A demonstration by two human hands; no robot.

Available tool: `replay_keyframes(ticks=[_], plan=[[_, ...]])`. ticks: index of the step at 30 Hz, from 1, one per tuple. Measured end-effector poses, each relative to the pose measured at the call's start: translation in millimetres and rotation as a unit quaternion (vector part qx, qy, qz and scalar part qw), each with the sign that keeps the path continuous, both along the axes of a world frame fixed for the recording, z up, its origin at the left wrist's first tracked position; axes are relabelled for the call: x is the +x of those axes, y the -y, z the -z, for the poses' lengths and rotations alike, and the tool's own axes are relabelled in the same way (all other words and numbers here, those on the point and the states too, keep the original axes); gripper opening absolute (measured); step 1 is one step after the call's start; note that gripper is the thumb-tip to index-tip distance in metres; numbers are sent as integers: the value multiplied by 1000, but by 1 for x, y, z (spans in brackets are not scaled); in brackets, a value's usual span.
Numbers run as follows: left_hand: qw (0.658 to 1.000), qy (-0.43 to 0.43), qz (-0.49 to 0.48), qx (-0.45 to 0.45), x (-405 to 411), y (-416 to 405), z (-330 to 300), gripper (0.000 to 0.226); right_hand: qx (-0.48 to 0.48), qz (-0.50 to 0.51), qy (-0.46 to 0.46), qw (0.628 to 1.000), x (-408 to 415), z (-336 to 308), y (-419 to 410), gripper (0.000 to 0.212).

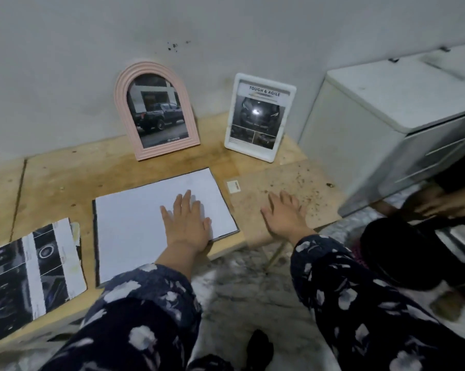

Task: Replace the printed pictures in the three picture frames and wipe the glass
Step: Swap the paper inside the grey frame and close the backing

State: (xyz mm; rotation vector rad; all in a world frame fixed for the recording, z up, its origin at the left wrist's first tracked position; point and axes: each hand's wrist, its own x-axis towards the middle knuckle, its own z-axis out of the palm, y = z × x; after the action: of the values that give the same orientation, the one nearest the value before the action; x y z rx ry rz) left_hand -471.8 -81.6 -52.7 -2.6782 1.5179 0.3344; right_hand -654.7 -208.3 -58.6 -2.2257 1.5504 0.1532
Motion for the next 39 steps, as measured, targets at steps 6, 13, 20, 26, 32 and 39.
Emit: replay_keyframes(ticks=[6, 13, 20, 26, 32, 39], plan=[[995, -45, 93, -4, -55, 60, -1, 58, 3, 130, 13, 991, -89, -2, 38, 57], [995, -36, 91, 21, -90, 90, 14, 58, 98, 283, 182, 937, -131, 11, 68, 59], [997, -32, 65, 7, -96, 99, 12, 57, 54, 417, 299, 857, -123, 25, 74, 41], [996, -62, 56, -3, -95, 95, 13, 59, 70, 490, 458, 738, -119, 14, 74, 13], [990, -115, -13, -82, -92, 77, -3, 55, 81, 519, 527, 668, -121, -25, 57, 22], [925, -295, -139, -197, -63, 56, -29, 47, 69, 488, 549, 675, -90, -62, 32, 31]])
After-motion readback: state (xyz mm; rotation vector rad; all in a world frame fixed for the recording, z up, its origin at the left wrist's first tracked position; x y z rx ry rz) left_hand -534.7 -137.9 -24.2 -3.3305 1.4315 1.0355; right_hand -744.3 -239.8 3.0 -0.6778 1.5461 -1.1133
